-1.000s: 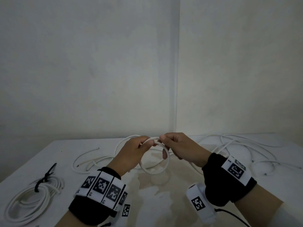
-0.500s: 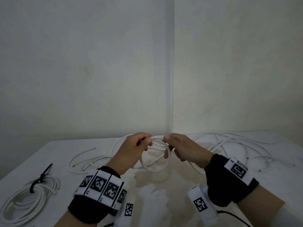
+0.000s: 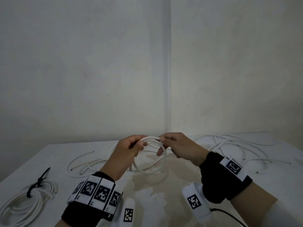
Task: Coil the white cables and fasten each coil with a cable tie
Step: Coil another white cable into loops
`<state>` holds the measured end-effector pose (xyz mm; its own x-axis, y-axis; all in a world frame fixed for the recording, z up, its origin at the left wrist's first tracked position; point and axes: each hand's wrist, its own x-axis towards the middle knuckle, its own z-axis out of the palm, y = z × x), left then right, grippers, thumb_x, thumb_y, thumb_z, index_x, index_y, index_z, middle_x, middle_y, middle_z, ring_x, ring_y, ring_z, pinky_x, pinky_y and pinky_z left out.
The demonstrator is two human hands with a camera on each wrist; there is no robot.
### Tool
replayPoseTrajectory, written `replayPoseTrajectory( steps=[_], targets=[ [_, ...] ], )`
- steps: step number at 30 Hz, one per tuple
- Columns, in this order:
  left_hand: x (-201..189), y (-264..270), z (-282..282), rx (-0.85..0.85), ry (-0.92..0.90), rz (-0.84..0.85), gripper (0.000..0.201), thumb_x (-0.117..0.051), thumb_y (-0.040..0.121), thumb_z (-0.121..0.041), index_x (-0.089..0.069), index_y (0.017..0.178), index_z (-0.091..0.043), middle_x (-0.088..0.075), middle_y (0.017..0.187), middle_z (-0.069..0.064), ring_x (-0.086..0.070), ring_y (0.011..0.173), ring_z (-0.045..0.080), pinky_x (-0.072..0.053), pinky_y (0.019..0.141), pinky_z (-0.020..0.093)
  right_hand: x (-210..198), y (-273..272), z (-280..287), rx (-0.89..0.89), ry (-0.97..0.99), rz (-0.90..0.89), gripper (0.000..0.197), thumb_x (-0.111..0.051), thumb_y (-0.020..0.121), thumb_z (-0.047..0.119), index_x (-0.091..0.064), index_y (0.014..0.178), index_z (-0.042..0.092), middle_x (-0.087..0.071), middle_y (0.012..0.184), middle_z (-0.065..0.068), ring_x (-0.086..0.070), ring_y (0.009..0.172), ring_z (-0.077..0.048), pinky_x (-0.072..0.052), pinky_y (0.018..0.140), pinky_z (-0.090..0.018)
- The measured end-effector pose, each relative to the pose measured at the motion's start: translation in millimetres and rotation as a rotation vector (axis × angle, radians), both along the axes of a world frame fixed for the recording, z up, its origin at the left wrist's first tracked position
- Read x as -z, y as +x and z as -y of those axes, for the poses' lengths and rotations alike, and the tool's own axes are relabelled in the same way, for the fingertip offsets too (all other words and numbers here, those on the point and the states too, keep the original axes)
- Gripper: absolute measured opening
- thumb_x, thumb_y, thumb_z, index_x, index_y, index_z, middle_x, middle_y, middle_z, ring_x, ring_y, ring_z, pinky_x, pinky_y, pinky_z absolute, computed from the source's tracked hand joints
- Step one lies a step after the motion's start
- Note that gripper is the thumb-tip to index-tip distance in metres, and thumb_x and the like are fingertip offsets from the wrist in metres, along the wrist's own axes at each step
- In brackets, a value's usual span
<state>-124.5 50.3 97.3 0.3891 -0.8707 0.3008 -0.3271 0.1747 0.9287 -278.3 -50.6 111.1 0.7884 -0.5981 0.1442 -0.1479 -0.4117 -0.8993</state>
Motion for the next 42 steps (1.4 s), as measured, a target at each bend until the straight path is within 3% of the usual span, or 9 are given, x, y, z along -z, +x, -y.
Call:
replayPoseTrajectory(
  steps=[6, 9, 13, 17, 21, 25, 31, 36, 42],
  targets=[
    [-4, 1, 0, -0.044, 0.030, 0.043, 0.025, -0.046, 0.094, -0.015, -0.070, 0.092, -0.020, -0.064, 0.078, -0.007, -0.054, 0.060, -0.011, -0.041, 0.058, 0.003, 6, 6, 8, 0.029, -0.111, 0.108, 0.024, -0.049, 0.095, 0.019, -0.066, 0.078, 0.022, -0.061, 0.057, 0.004, -0.046, 0.068, -0.013, -0.036, 0.072, -0.025],
    [-2, 3, -1, -0.040, 0.060, 0.127, 0.022, -0.049, 0.093, -0.011, -0.070, 0.099, -0.014, -0.068, 0.084, -0.004, -0.060, 0.072, -0.009, -0.047, 0.072, 0.009, 4, 4, 11, -0.022, -0.097, 0.081, 0.021, -0.051, 0.094, 0.016, -0.066, 0.082, 0.024, -0.062, 0.057, 0.009, -0.049, 0.064, -0.002, -0.038, 0.068, -0.013],
    [4, 5, 0, -0.039, 0.080, 0.110, 0.020, -0.054, 0.091, -0.011, -0.069, 0.104, -0.008, -0.069, 0.107, 0.008, -0.063, 0.102, 0.019, -0.049, 0.094, 0.034, 1, 5, 12, 0.009, -0.069, 0.077, 0.021, -0.051, 0.094, 0.013, -0.065, 0.080, 0.022, -0.062, 0.060, 0.007, -0.046, 0.052, 0.005, -0.034, 0.053, -0.006],
    [6, 6, 1, -0.061, 0.065, 0.167, 0.015, -0.058, 0.088, -0.021, -0.070, 0.097, -0.016, -0.069, 0.093, 0.006, -0.059, 0.076, 0.011, -0.047, 0.076, 0.026, 4, 8, 11, 0.075, -0.083, 0.070, 0.023, -0.051, 0.093, 0.016, -0.065, 0.075, 0.017, -0.062, 0.056, 0.011, -0.044, 0.067, -0.016, -0.035, 0.061, -0.019],
    [8, 10, 3, -0.158, 0.033, 0.371, 0.011, -0.061, 0.087, -0.022, -0.070, 0.093, -0.018, -0.062, 0.076, -0.011, -0.052, 0.060, -0.007, -0.037, 0.059, 0.006, 9, 12, 9, 0.083, -0.108, 0.051, 0.022, -0.049, 0.094, 0.018, -0.064, 0.078, 0.012, -0.061, 0.061, 0.006, -0.042, 0.060, -0.009, -0.034, 0.053, -0.011],
    [12, 9, 6, -0.258, -0.052, 0.535, 0.017, -0.059, 0.089, -0.019, -0.070, 0.096, -0.008, -0.060, 0.081, -0.005, -0.050, 0.067, -0.005, -0.035, 0.062, 0.002, 8, 13, 6, 0.062, -0.124, 0.043, 0.027, -0.046, 0.096, 0.018, -0.058, 0.072, 0.018, -0.057, 0.053, 0.004, -0.039, 0.041, 0.000, -0.030, 0.045, -0.009],
    [11, 4, 6, -0.240, -0.086, 0.710, 0.018, -0.059, 0.088, -0.017, -0.071, 0.093, -0.005, -0.046, 0.067, -0.016, -0.045, 0.064, -0.003, -0.035, 0.066, 0.005, 16, 17, 6, 0.079, -0.245, -0.001, 0.032, -0.046, 0.096, 0.024, -0.055, 0.066, 0.025, -0.055, 0.042, 0.008, -0.042, 0.042, -0.002, -0.032, 0.047, -0.012],
    [4, 4, -2, -0.229, 0.047, 0.416, 0.021, -0.055, 0.089, -0.011, -0.068, 0.080, 0.003, -0.065, 0.070, 0.010, -0.061, 0.056, 0.007, -0.049, 0.057, 0.014, 22, 17, 14, 0.194, -0.264, 0.032, 0.033, -0.046, 0.096, 0.020, -0.052, 0.064, 0.020, -0.056, 0.050, 0.009, -0.042, 0.039, -0.001, -0.032, 0.046, -0.010],
    [-3, 9, -15, 0.049, 0.224, -0.200, 0.014, -0.055, 0.089, -0.004, -0.067, 0.086, -0.009, -0.071, 0.070, 0.003, -0.067, 0.062, 0.007, -0.055, 0.062, 0.017, 30, 16, 16, 0.242, -0.281, 0.050, 0.033, -0.047, 0.095, 0.018, -0.052, 0.062, 0.022, -0.060, 0.055, 0.009, -0.039, 0.041, -0.004, -0.035, 0.047, -0.011]
  ],
)
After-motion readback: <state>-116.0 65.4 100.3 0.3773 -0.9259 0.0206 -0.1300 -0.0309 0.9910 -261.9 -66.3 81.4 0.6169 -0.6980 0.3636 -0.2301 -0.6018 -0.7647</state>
